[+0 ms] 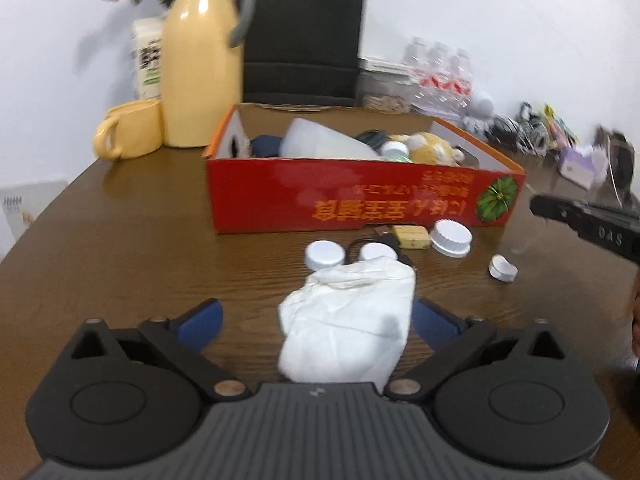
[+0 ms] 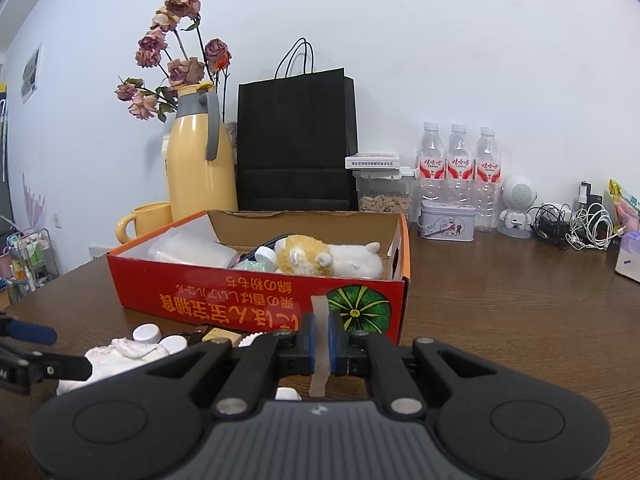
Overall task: Organize objects
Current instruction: 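Carry the white cloth and plastic strip into the cardboard box and open both tools, then move both tools back toward the white caps on the table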
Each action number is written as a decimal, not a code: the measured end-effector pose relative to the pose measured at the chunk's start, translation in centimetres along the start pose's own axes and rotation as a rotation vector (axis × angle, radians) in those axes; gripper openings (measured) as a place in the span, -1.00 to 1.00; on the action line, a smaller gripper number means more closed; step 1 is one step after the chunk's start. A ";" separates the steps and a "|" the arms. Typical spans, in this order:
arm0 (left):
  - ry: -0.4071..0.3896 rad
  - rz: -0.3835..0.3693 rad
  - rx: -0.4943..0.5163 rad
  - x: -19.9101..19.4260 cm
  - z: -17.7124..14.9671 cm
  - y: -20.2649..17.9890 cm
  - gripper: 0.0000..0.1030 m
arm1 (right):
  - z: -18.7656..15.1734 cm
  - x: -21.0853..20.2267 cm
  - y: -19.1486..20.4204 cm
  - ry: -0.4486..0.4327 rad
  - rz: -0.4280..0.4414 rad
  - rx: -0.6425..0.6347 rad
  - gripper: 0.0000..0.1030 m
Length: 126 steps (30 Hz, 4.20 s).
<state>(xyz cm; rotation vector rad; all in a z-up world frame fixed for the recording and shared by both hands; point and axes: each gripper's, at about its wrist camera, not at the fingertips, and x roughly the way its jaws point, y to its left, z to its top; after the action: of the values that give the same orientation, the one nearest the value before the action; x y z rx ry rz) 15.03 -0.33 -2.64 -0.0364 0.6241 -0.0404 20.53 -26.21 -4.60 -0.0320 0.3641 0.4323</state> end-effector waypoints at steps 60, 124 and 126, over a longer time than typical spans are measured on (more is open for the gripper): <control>-0.245 0.008 -0.073 7.4 16.5 1.4 0.34 | 10.9 12.0 6.4 -0.036 0.056 -0.108 -0.89; -0.057 0.067 -0.049 1.4 2.7 2.8 1.00 | -1.2 3.5 2.8 0.279 -0.030 -0.124 0.76; -0.047 0.073 -0.047 1.5 2.2 2.9 1.00 | -1.2 3.6 2.9 0.283 -0.018 -0.119 0.50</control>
<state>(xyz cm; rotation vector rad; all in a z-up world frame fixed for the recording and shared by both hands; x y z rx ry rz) 17.60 2.52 -1.89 -0.0601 0.5784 0.0456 22.00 -22.23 -6.83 -0.2139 0.6158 0.4324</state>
